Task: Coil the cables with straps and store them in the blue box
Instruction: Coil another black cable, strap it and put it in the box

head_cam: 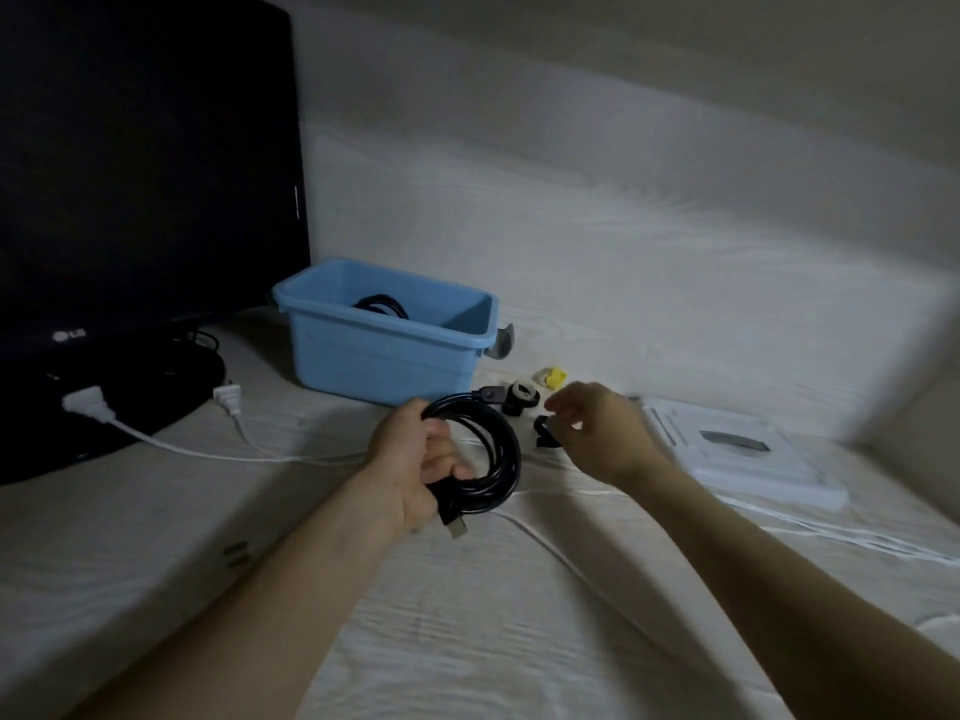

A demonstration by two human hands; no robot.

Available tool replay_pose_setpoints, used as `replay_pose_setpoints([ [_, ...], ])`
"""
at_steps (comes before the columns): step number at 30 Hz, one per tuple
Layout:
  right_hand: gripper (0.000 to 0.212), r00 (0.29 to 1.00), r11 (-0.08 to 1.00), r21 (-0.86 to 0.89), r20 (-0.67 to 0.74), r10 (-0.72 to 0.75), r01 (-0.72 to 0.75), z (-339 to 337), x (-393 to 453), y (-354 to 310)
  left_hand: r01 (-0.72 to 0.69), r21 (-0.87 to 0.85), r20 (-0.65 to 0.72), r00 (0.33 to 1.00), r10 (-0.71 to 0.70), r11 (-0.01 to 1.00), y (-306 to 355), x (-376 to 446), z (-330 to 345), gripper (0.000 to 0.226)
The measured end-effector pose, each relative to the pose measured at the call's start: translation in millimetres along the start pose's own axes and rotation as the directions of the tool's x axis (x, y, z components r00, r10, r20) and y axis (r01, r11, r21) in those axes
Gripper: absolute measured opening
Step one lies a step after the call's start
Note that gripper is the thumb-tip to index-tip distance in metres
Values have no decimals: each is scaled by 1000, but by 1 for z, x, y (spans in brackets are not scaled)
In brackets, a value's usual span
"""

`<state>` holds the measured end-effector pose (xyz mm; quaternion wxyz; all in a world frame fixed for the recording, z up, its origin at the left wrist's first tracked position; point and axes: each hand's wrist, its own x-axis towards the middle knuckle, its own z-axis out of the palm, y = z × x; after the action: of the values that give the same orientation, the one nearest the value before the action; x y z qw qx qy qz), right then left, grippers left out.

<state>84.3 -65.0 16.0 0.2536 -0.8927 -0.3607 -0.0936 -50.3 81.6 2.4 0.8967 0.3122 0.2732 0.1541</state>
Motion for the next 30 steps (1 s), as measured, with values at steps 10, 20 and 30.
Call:
replay_pose_setpoints([
  [10,29,964,932,-363,257,73,26,56,76,11,31,-66,70,997,-26,997,0,2,0,47],
  [20,17,956,923,383,-283,76,40,0,13,-8,0,14,132,991,-1,1000,-2,0,2,48],
  [30,26,998,466,885,26,-48,-1,7,-64,-47,-216,235,279,949,147,948,-27,-9,7,54],
])
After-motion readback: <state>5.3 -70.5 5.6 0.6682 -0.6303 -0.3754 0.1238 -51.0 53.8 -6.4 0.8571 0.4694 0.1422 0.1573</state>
